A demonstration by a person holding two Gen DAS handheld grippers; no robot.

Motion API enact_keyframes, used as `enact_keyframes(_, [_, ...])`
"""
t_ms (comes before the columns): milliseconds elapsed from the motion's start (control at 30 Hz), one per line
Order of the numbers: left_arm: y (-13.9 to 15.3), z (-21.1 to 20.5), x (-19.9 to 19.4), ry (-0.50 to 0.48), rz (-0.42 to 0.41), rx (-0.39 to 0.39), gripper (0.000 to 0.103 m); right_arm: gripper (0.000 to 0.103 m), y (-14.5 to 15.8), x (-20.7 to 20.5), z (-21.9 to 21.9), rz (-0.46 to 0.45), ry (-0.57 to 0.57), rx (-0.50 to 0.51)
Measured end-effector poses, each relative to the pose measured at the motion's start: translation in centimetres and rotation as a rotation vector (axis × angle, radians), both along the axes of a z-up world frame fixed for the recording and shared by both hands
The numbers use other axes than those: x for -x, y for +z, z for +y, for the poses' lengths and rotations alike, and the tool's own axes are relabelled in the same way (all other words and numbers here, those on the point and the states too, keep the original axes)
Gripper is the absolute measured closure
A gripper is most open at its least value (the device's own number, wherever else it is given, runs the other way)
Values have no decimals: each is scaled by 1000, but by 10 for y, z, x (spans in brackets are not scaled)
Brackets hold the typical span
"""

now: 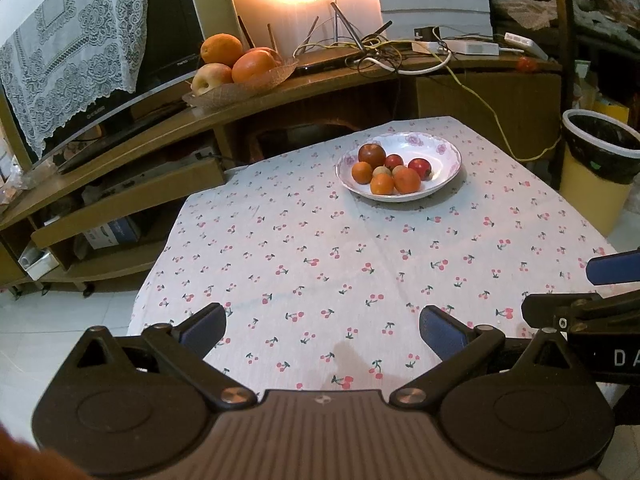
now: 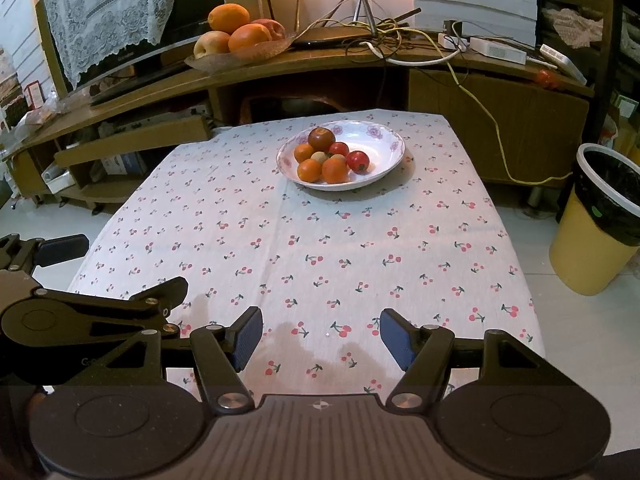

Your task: Organize fruits

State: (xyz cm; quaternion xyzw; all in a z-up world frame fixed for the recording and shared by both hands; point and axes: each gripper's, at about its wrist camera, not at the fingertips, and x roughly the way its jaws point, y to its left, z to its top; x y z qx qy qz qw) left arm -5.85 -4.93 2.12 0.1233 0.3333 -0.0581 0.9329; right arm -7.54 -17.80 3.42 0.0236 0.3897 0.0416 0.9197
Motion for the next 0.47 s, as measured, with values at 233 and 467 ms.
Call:
enact_keyframes(233, [0, 1, 6, -3, -5, -6, 0, 36, 0, 4, 2, 1, 1, 6])
enact_keyframes(467, [-1, 1, 7, 0, -5, -3, 0, 36, 0, 6, 2, -2, 1, 5])
